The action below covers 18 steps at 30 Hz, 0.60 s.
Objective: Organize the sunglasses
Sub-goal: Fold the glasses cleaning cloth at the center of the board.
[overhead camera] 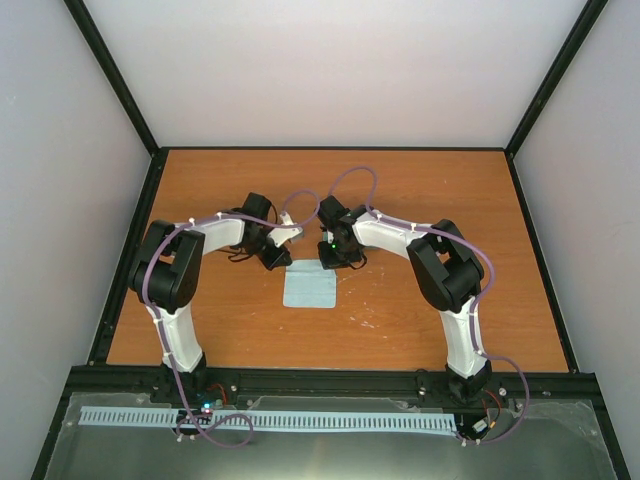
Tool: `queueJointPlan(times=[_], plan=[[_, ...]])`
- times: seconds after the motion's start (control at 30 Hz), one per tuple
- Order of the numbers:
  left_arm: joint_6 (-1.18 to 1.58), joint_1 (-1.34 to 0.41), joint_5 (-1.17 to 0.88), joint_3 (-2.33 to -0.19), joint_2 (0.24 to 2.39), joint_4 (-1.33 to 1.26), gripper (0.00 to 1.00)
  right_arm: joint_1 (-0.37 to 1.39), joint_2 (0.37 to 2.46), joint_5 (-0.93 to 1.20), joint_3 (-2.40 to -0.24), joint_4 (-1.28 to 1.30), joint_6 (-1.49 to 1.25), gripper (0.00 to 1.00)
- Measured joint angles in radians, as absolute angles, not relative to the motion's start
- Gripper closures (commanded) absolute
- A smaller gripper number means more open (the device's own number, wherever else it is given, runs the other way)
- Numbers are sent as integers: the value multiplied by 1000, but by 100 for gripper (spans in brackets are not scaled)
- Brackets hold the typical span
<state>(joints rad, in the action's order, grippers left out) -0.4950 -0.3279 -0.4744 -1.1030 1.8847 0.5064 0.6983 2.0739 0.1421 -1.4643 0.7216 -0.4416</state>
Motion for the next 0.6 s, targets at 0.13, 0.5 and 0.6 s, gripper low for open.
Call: queueJointPlan(times=[0.13,0.5,0.6], plan=[[-486,-328,-474,-1104,1880,522,100,698,2069,142,-1455,710,-442,97],[-442,-328,-487,-1150,1844,535,100,694,2036,150,-1398,644,-442,97],[-432,-328,-495,-1151,1825,535,100,694,2029,150,-1385,630,-442,97]])
